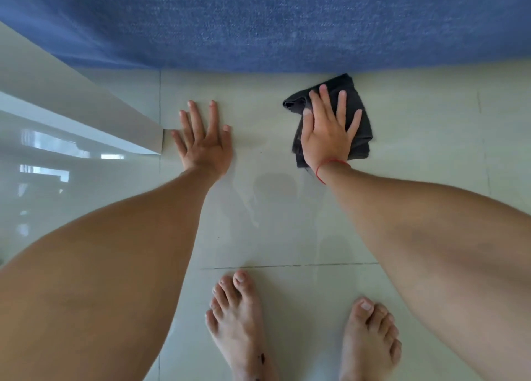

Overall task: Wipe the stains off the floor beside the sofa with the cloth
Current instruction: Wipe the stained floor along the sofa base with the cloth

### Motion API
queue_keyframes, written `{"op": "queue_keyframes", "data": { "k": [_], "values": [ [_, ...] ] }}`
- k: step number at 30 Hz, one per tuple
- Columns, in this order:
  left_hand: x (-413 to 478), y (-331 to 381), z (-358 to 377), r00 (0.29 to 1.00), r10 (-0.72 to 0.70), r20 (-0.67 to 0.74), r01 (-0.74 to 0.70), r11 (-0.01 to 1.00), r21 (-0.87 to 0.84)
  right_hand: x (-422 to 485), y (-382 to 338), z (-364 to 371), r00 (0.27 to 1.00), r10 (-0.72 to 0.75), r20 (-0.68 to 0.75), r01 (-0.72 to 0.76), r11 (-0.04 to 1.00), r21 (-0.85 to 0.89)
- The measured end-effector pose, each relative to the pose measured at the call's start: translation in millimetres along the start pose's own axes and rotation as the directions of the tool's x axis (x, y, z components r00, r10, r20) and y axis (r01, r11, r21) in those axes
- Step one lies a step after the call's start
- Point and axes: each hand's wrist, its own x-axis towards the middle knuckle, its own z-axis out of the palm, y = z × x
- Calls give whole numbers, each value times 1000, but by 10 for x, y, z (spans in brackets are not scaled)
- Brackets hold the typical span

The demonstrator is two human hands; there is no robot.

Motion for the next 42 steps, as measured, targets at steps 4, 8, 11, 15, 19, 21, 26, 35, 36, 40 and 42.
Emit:
{"op": "queue_keyframes", "data": {
  "k": [4, 8, 11, 15, 19, 21, 26, 35, 36, 40, 42],
  "values": [
    [19, -9, 19, 1000, 2, -9, -2, 1000, -9, 123, -366, 146, 1000, -6, -20, 6, 1000, -14],
    [24, -45, -45, 999, 30, 13, -29, 998, -54, -47, -796, 307, 986, -168, 21, 168, 986, -10],
    [-73, -135, -105, 997, 48, -59, -51, 997, -53, -321, -870, 378, 953, -283, 108, 285, 959, -2],
    [-243, -234, -64, 997, 12, -72, -17, 998, -59, -594, -640, 313, 897, -416, 151, 414, 909, 47],
    [-444, -367, 43, 997, 6, -72, -11, 997, -70, -699, -114, 123, 889, -424, 172, 432, 902, -9],
    [-505, -428, 71, 997, 1, -81, -4, 1000, -31, -637, 101, 14, 914, -371, 163, 379, 925, -20],
    [-473, -445, 92, 998, -26, -49, 26, 1000, -7, -342, 16, 11, 990, -122, 63, 124, 992, -18],
    [-429, -480, 73, 999, -31, 34, 32, 999, -23, -213, -969, 398, 992, -118, 37, 118, 993, -21],
    [-423, -478, 60, 998, -32, 53, 33, 999, -27, -279, -1003, 418, 982, -181, 61, 183, 983, -24],
    [-486, -473, 2, 999, -4, 45, 7, 998, -56, -651, -976, 431, 899, -407, 163, 415, 910, -13],
    [-648, -490, 36, 999, -26, 30, 28, 996, -81, -775, -848, 401, 856, -477, 199, 490, 872, -18]
  ]
}}
